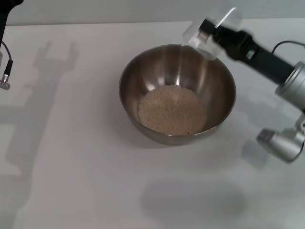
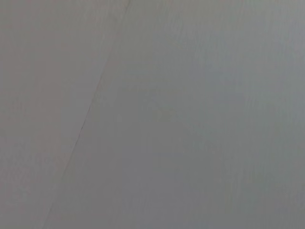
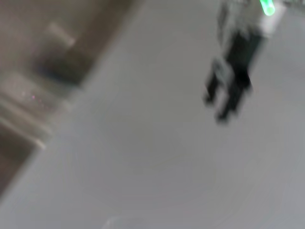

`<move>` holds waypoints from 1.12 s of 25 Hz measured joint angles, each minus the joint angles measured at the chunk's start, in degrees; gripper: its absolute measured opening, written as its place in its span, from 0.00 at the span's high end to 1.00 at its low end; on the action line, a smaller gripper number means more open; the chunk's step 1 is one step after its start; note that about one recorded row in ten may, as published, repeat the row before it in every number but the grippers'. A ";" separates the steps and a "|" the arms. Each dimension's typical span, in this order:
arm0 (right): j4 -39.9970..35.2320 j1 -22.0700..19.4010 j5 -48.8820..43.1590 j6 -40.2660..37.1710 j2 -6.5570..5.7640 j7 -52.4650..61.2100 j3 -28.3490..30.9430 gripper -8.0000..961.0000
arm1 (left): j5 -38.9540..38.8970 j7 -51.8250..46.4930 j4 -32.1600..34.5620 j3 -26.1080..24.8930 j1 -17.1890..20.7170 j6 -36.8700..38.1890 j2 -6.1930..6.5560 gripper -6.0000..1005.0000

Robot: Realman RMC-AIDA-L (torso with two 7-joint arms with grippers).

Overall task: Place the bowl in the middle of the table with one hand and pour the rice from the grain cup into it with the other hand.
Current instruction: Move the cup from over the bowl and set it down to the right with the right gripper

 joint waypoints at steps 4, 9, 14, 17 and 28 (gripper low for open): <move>3.79 -0.24 9.38 -0.79 0.00 6.84 0.58 0.97 | 0.00 0.00 0.22 0.00 -0.08 -0.01 0.00 0.28; 11.67 -1.62 20.71 -2.50 0.17 16.75 0.66 0.97 | -0.01 0.13 0.17 0.00 -0.07 -0.03 0.00 0.28; 19.50 -2.65 31.89 -3.47 0.35 31.26 2.13 0.98 | -0.01 0.61 0.28 -0.01 -1.38 -0.04 0.14 0.28; 23.37 -4.28 34.35 -3.47 0.44 41.15 5.59 0.97 | 0.00 0.63 0.42 -0.12 -2.00 -0.09 0.28 0.28; 29.54 -8.57 35.13 13.17 0.40 60.59 16.32 0.97 | 2.95 2.55 0.55 -0.43 -3.64 -0.59 0.35 0.28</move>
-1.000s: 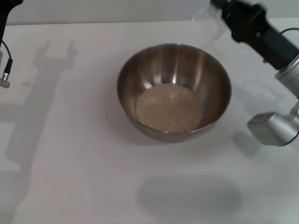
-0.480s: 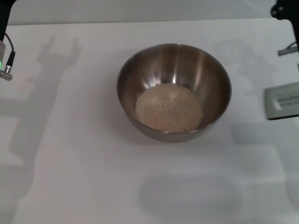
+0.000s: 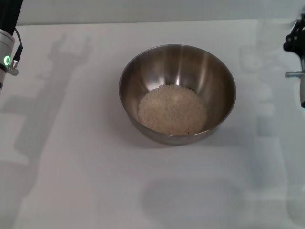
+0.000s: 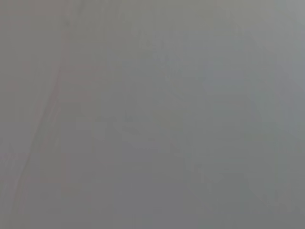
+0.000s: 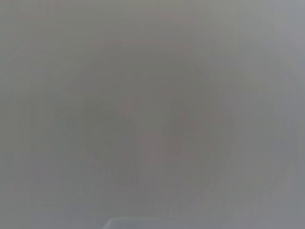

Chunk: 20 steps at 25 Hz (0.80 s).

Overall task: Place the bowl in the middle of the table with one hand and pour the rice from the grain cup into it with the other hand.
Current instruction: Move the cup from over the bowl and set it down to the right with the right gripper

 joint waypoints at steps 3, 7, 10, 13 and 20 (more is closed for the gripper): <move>-0.26 -0.02 0.06 5.01 -0.06 3.94 0.43 0.97 | 0.12 0.00 0.00 0.23 -0.05 0.00 -0.06 0.28; -0.36 -0.05 -0.03 9.22 -0.20 5.92 0.63 0.97 | 0.12 0.01 0.00 0.36 0.01 0.00 -0.09 0.28; -0.37 -0.05 -0.23 12.05 -0.22 6.08 0.68 0.97 | 0.12 0.01 -0.01 0.41 0.27 0.04 -0.09 0.28; -0.47 -0.02 -0.30 14.06 -0.21 6.75 0.53 0.97 | 0.12 -0.01 -0.21 0.43 0.56 0.23 -0.09 0.28; -1.12 0.46 -0.56 18.25 -0.24 7.82 0.55 0.98 | 0.90 -0.43 -0.59 0.43 1.15 0.38 -0.06 0.28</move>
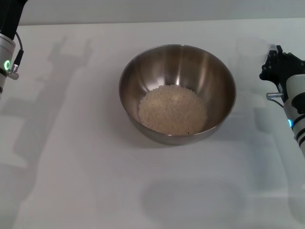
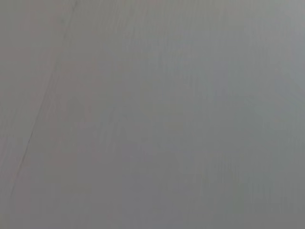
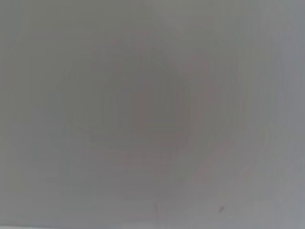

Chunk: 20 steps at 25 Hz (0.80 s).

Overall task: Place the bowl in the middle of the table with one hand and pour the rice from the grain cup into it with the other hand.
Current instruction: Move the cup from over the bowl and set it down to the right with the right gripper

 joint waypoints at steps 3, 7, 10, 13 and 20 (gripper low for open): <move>-0.32 0.11 -0.02 0.87 -0.02 0.03 0.18 0.95 | 0.01 -0.05 -0.03 0.00 0.04 0.06 0.02 0.28; -1.03 0.74 -0.02 2.80 -0.09 0.55 0.29 0.90 | 0.02 -0.07 -0.12 0.00 0.18 0.15 0.04 0.28; -2.27 1.14 -0.02 3.54 -0.14 2.73 -0.04 0.87 | 0.08 -0.09 -0.20 0.00 0.23 0.21 0.06 0.28; -2.92 1.47 -0.02 4.39 -0.14 3.69 -0.19 0.84 | 0.11 -0.16 -0.21 0.00 0.23 0.25 0.06 0.28; -3.23 0.74 -3.20 3.77 -0.06 3.79 -0.17 0.73 | 0.10 -0.18 -0.45 -0.16 0.23 0.27 0.06 0.28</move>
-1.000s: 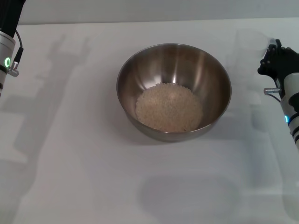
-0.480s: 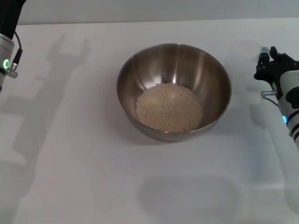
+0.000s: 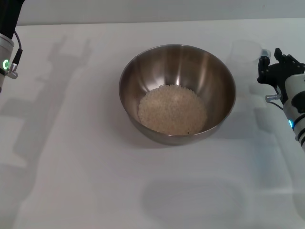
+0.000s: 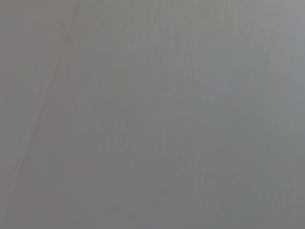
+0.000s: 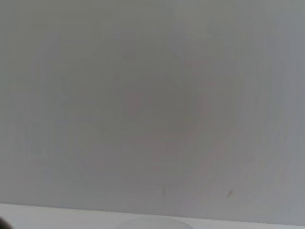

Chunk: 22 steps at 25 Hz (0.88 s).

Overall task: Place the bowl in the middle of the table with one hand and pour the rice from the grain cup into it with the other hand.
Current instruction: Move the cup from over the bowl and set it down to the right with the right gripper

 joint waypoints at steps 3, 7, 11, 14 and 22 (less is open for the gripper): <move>0.02 -0.73 -0.44 -0.90 0.04 0.00 -0.19 0.71 | 0.00 0.00 -0.11 -0.05 0.00 0.00 -0.01 0.28; 0.05 -1.55 -0.60 -1.34 0.00 0.00 -0.19 0.67 | -0.01 0.00 -0.15 -0.09 0.00 0.00 -0.01 0.28; -0.57 -2.08 -0.57 -1.34 0.00 0.00 0.23 0.60 | -0.01 0.00 -0.22 0.04 0.00 0.00 0.00 0.28; -1.15 -2.20 -0.38 -1.05 0.03 0.00 0.38 0.60 | -0.01 -0.02 -0.22 0.14 0.00 -0.01 0.00 0.28; -1.49 -2.33 -0.61 1.27 0.08 0.00 0.10 0.59 | -0.01 -0.08 -0.22 0.16 0.15 0.55 -0.09 0.28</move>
